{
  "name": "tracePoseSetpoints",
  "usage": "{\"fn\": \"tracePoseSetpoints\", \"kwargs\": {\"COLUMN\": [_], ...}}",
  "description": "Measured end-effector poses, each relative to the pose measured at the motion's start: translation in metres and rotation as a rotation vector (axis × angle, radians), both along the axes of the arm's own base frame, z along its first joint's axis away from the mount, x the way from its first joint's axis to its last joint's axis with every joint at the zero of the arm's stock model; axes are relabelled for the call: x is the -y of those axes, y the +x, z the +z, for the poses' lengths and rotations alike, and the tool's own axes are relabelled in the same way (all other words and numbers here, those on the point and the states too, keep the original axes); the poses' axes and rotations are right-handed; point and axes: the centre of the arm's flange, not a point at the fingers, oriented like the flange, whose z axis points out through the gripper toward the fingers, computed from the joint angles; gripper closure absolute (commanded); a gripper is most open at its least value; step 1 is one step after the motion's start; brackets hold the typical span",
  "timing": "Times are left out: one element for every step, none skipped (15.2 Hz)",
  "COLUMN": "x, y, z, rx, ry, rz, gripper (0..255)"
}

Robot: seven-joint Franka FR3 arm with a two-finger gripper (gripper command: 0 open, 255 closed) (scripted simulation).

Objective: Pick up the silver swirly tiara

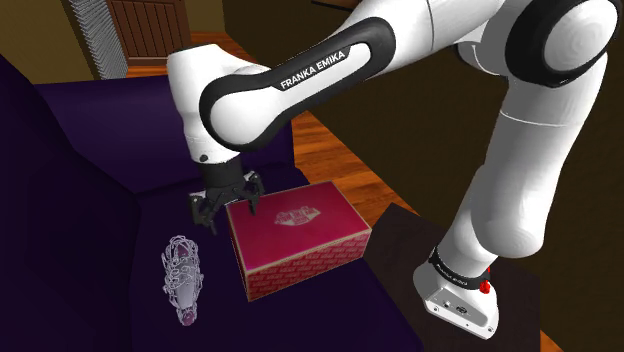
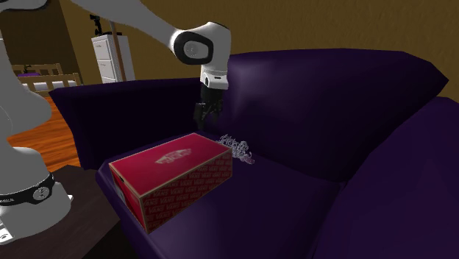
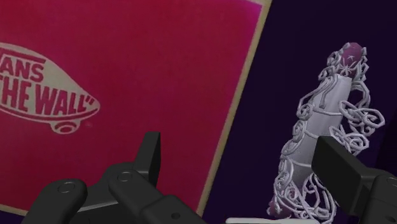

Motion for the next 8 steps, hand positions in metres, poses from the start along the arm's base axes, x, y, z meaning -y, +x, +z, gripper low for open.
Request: {"fn": "tracePoseSetpoints", "kwargs": {"x": [-0.012,-0.019,-0.03,-0.039,-0.05,-0.058,-0.066,-0.076], "y": [0.007,0.015,0.018,0.027,0.036,0.042,0.051,0.061], "z": [-0.005,-0.007,-0.013,-0.017,-0.023,-0.028,-0.034,-0.041], "rx": [-0.003,-0.006,-0.009,-0.012,-0.014,-0.018,-0.021,-0.023], "ry": [0.001,0.002,0.003,0.004,0.005,0.006,0.007,0.008], "rz": [-0.01,-0.022,-0.033,-0.044,-0.055,-0.067,-0.078,-0.089], "gripper": [0,0,0,0,0,0,0,0]}}
